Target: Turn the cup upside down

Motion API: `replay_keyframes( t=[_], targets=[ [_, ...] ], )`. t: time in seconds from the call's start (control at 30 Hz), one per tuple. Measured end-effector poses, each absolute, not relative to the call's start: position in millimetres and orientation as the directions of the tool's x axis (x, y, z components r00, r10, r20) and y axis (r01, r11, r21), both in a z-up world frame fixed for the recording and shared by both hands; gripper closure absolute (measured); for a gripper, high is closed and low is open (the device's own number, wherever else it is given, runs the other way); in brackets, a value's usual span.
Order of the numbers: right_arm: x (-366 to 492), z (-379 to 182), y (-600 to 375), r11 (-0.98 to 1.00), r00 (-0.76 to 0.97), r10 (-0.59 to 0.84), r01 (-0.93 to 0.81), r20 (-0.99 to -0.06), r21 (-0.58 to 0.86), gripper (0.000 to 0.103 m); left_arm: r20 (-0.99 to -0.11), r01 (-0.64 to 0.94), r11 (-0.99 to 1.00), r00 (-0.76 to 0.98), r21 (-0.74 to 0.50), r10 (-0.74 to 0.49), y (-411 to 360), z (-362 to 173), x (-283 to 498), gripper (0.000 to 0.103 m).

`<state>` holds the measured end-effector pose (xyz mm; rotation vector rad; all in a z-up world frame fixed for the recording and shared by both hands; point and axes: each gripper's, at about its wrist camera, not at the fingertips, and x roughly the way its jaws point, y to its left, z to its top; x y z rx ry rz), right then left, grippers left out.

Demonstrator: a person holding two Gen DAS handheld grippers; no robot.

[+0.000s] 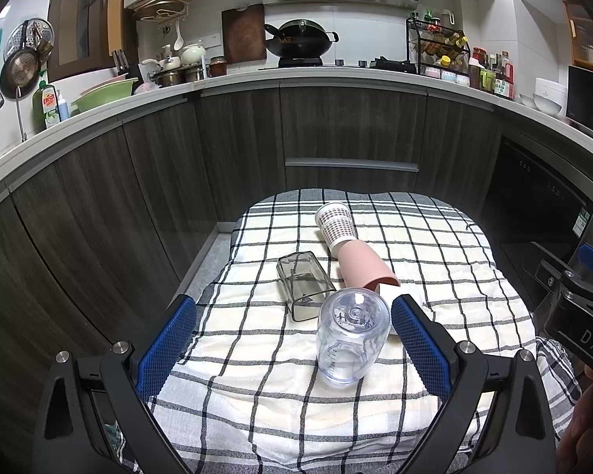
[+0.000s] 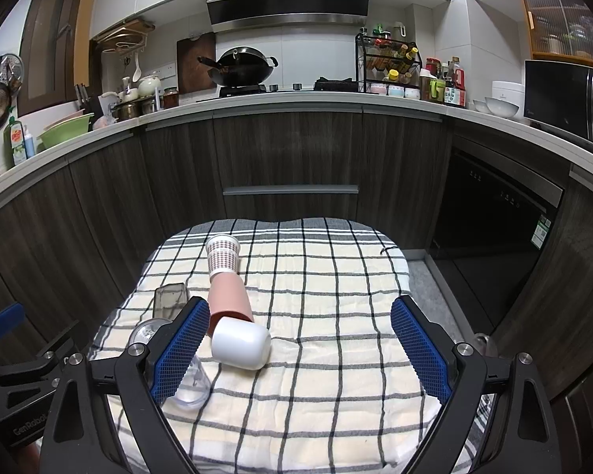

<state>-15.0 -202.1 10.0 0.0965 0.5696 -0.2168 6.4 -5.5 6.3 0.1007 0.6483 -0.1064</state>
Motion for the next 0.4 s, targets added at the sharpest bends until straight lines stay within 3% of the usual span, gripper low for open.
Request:
replay_keyframes(
  t=[0.4],
  targets=[
    [-15.3, 10.4, -202.5, 0.972, 0.820, -0.177, 0.231, -0.544, 0.032, 0.010, -0.603, 0.111, 0.992, 0.796, 0.060, -0.053, 0.7, 8.8, 7.5, 0.003]
  ],
)
